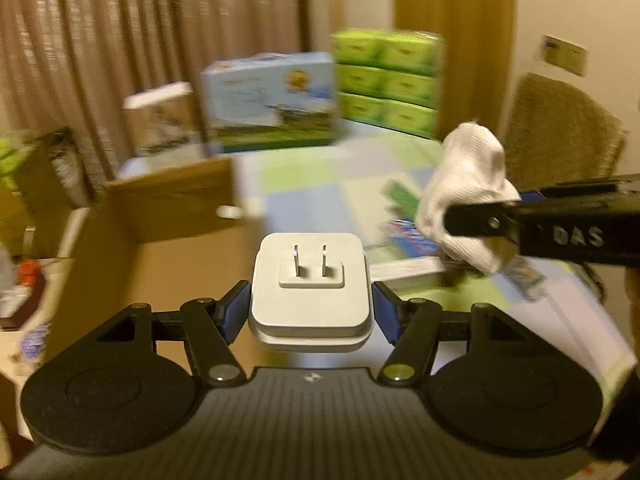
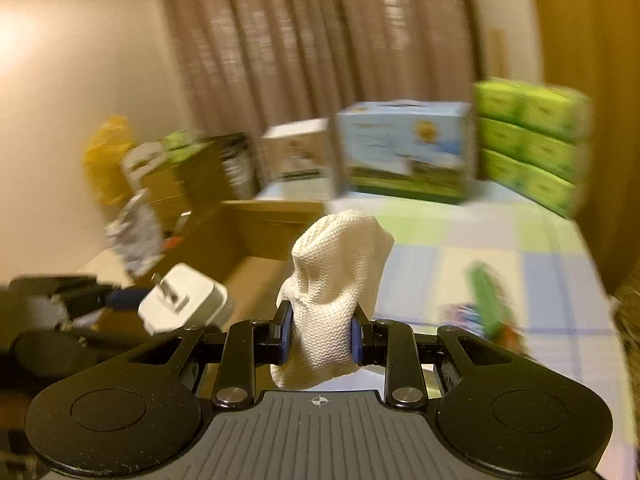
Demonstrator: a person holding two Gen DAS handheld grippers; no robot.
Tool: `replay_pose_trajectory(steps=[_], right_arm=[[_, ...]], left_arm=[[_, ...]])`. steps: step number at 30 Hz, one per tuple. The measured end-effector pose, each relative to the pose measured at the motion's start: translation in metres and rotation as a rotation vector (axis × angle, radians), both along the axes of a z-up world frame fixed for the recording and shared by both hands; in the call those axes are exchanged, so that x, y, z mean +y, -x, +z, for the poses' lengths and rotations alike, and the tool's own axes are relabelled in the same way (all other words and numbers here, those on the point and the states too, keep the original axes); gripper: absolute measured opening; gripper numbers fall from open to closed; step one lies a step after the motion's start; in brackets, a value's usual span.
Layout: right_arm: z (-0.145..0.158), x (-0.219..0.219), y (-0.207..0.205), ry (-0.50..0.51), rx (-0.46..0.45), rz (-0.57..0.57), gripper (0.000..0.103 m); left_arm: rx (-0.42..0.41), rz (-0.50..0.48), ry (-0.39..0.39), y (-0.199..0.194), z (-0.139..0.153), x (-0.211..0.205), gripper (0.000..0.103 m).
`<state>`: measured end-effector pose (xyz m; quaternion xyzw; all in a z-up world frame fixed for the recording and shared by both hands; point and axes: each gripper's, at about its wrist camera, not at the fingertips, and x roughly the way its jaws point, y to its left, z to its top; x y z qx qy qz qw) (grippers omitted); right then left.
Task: Organize objects
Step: 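Carry plug and sock over the cardboard box and release both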
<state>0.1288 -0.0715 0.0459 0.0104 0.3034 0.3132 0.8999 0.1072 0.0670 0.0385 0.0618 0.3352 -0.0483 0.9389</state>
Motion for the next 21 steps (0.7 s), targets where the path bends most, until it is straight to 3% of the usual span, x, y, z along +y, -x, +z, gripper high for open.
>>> replay_pose_trajectory(steps=[6,13,14,17,21], right_arm=[[-0.014,0.073,-0.002,0.010,0.060,0.141,0.025],[-0.035,0.125,-0.019,0.049,0.091,0.194,0.026],[-0.037,0.127,-0.021,0.046,0.091,0.194,0.029],[-0.038,0.129,-0.028,0.030,0.078,0.148,0.061],[-0.033,0.110,-0.033,-0.002,0.071,0.096,0.062]], left_arm=[[0.003,0.122,-0.062,0.000,0.011,0.081,0.060],[0.040,0.180,-0.029,-0.011,-0.009,0.140,0.060],[0.043,0.179,-0.023,-0.012,-0.012,0.143,0.060],[0.047,0.182,0.008,-0.018,-0.022,0.153,0.061],[0.039,0.201,0.028,-0.023,-0.030,0.159,0.067]])
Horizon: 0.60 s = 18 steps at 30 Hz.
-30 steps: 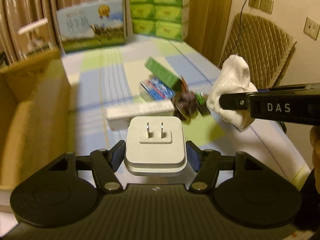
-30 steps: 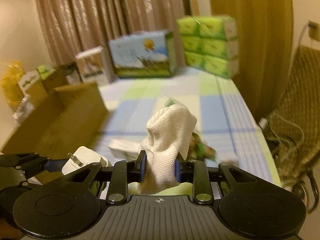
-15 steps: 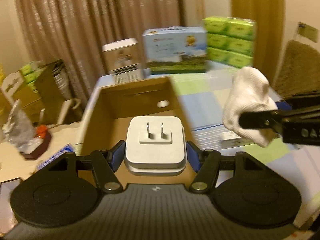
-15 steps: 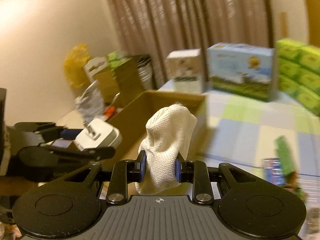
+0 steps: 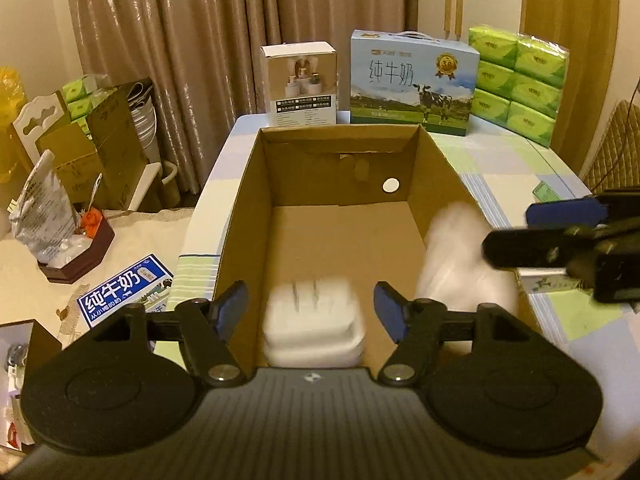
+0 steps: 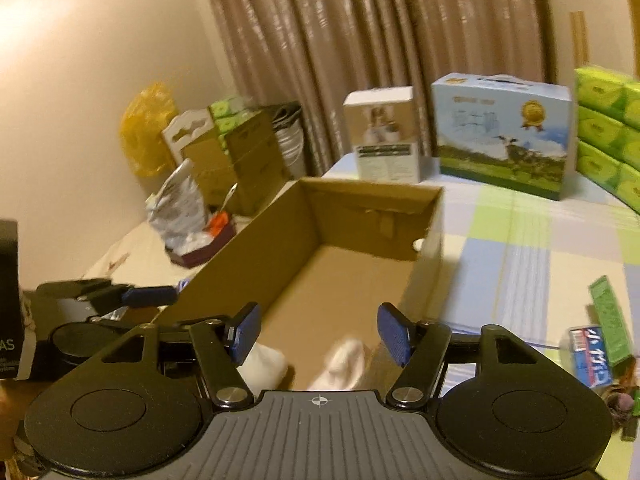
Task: Organize objects
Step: 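Carry plug and sock over the cardboard box and release both, then return both tools to the table items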
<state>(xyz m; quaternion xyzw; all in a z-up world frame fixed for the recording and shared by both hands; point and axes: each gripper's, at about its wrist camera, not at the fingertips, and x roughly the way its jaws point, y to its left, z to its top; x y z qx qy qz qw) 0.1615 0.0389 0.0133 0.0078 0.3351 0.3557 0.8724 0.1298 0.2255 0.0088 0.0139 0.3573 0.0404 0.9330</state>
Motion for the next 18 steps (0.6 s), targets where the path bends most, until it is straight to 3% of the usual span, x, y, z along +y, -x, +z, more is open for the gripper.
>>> replay_pose_trajectory(steps=[4,8,18], right_arm=[[0.012,-0.030,0.009,-0.014,-0.018,-0.055,0.063],[0.022,-0.070,0.035,-0.011,-0.050,-0.121,0.072],[0.019,-0.185,0.096,0.040,-0.034,-0.332,0.081]], left_arm=[[-0.020,0.018,0.006,0.008,0.006,0.000,0.067],[-0.043,0.020,0.021,0.025,0.020,-0.007,0.069],[-0.092,-0.070,0.067,0.071,0.052,-0.077,0.074]])
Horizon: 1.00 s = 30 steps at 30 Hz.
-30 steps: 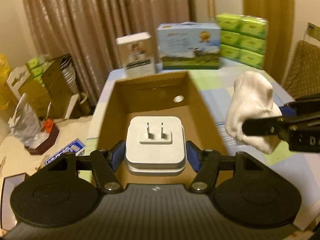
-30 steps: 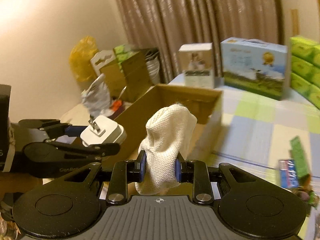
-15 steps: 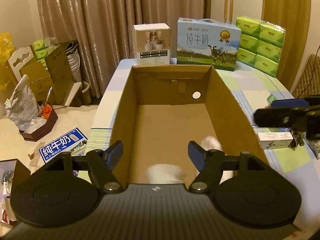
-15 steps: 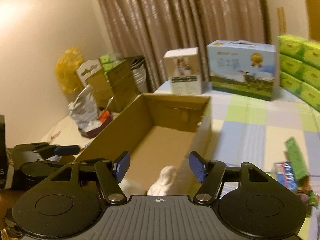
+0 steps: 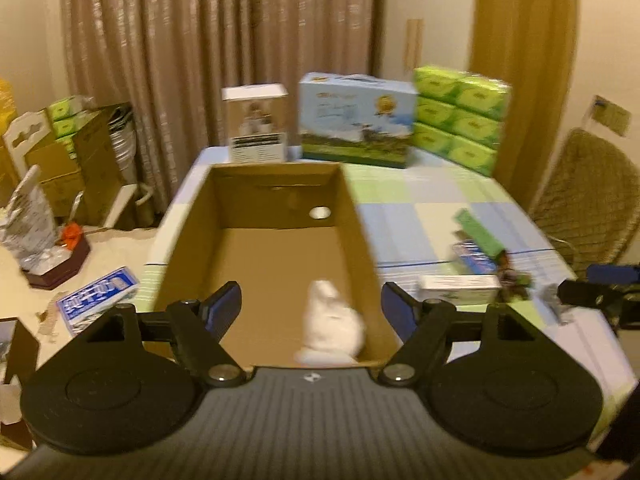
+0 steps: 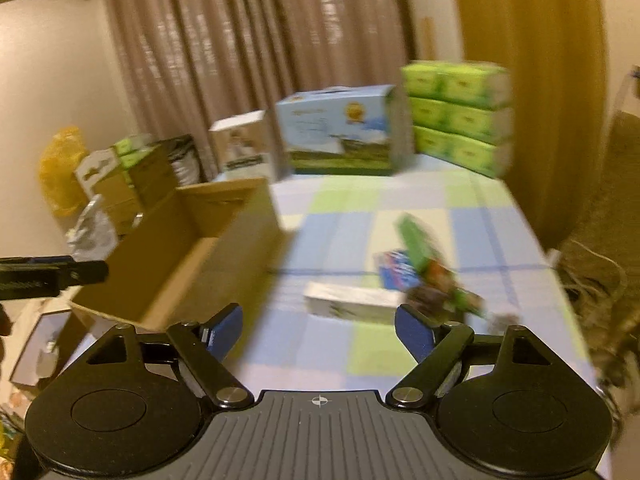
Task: Organize objects
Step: 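Return both tools to the table items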
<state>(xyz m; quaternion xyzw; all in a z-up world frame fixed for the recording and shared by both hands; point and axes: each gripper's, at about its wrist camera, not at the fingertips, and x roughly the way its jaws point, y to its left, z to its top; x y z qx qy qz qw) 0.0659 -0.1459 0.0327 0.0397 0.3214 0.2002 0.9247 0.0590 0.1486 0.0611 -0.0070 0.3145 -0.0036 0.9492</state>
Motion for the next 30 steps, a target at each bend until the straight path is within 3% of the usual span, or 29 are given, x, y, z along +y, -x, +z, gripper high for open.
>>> replay_pose_trajectory(steps=[7,17,30], right_arm=[[-0.002,-0.063,0.026,0.012,0.006,-0.117,0.081],[-0.008,-0.107,0.038,0.019,0.008,-0.212,0.081],[-0.018,-0.123,0.020,0.022,0.030,-0.218,0.081]], left_arm=[[0.012,-0.087,0.066,0.019,-0.003,-0.062,0.077],[0.067,-0.171,0.071,0.020,-0.027,-0.117,0.080],[0.101,-0.264,-0.012,-0.005,-0.052,-0.153,0.081]])
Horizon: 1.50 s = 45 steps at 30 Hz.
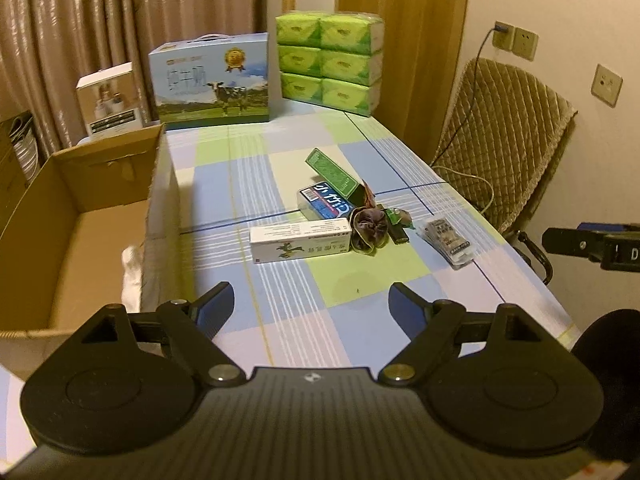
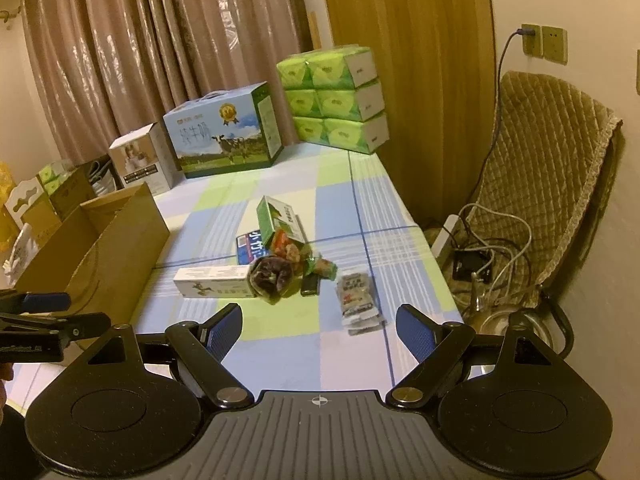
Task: Organize objects
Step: 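Return both tools to the table items, then grasp the white medicine box with left gripper while right gripper grasps the snack packet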
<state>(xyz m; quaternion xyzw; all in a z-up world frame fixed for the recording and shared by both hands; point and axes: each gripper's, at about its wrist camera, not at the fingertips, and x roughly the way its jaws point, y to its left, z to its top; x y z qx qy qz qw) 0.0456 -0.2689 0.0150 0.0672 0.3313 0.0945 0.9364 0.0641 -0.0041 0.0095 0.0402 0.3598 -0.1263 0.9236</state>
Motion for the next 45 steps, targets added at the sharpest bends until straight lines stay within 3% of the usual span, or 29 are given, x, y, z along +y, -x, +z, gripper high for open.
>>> replay_pose_trajectory(steps=[14,23,33,37,39,41,45], right_arm=[[-0.028,-0.008,-0.072,-0.014,0.066,0.014,0.077],[-0.062,-0.001,-0.122,0.020,0.168,0.048,0.065],[-0.107,0.008,-0.158,0.068,0.258,0.047,0.058],[-0.117,0.008,-0.161,0.087,0.266,0.043,0.054],[-0.119,0.008,-0.161,0.095,0.272,0.039,0.042],[-0.121,0.007,-0.160,0.099,0.271,0.040,0.038],[-0.120,0.007,-0.156,0.087,0.266,0.053,0.033]], left_arm=[[0.029,-0.114,-0.095,-0.087,-0.030,-0.038,0.081],[0.147,-0.293,-0.265,-0.148,-0.075,-0.061,0.078],[0.206,-0.447,-0.430,-0.196,-0.114,-0.078,0.074],[0.244,-0.476,-0.434,-0.213,-0.122,-0.077,0.062],[0.261,-0.484,-0.447,-0.216,-0.124,-0.078,0.057],[0.283,-0.485,-0.451,-0.214,-0.123,-0.080,0.047],[0.371,-0.433,-0.383,-0.207,-0.119,-0.077,0.031]])
